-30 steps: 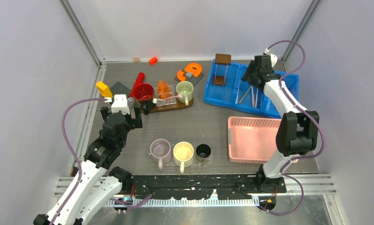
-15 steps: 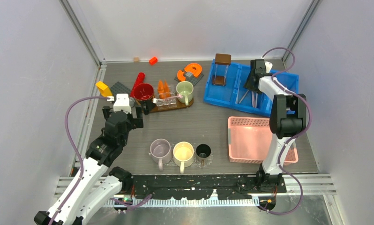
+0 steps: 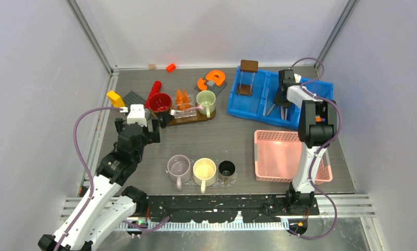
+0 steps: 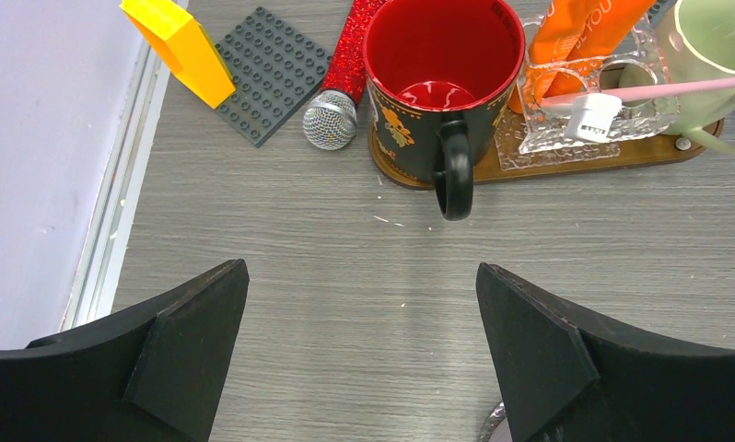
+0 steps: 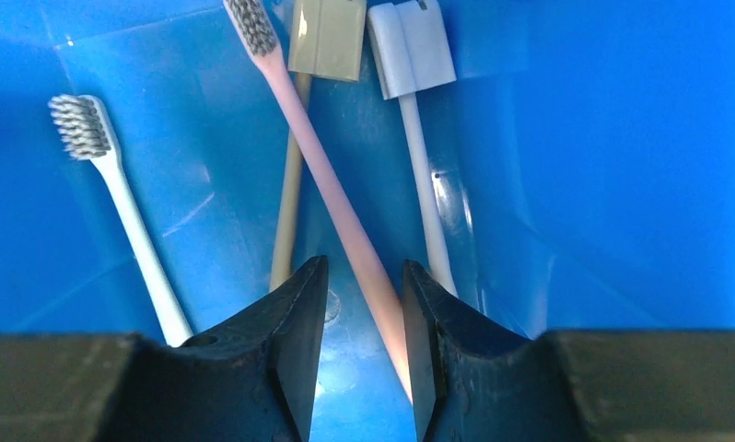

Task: Prepare toiletry sets of a toothbrush and toothpaste on the tray
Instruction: Pick up the toothbrush from the storage box.

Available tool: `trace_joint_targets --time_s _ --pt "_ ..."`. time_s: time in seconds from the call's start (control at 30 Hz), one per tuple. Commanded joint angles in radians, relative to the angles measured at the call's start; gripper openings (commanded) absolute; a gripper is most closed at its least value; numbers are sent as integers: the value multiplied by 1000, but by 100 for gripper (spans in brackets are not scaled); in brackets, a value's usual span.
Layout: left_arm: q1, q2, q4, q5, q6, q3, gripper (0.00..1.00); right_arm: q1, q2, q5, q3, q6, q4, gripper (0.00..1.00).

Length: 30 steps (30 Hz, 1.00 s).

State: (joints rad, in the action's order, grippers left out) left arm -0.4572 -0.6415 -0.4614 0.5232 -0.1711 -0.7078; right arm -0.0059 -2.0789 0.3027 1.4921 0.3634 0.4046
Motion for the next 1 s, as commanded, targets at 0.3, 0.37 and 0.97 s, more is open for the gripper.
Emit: trace_joint_targets --time_s 0.3,0.37,0.97 --pt "-1 13 49 16 13 -1 98 -16 41 -57 50 -76 44 21" --pt "-1 17 49 14 13 -1 98 -16 77 -48 48 -92 43 17" --pt "-1 123 46 -46 8 -1 98 148 496 84 -22 -176 93 1"
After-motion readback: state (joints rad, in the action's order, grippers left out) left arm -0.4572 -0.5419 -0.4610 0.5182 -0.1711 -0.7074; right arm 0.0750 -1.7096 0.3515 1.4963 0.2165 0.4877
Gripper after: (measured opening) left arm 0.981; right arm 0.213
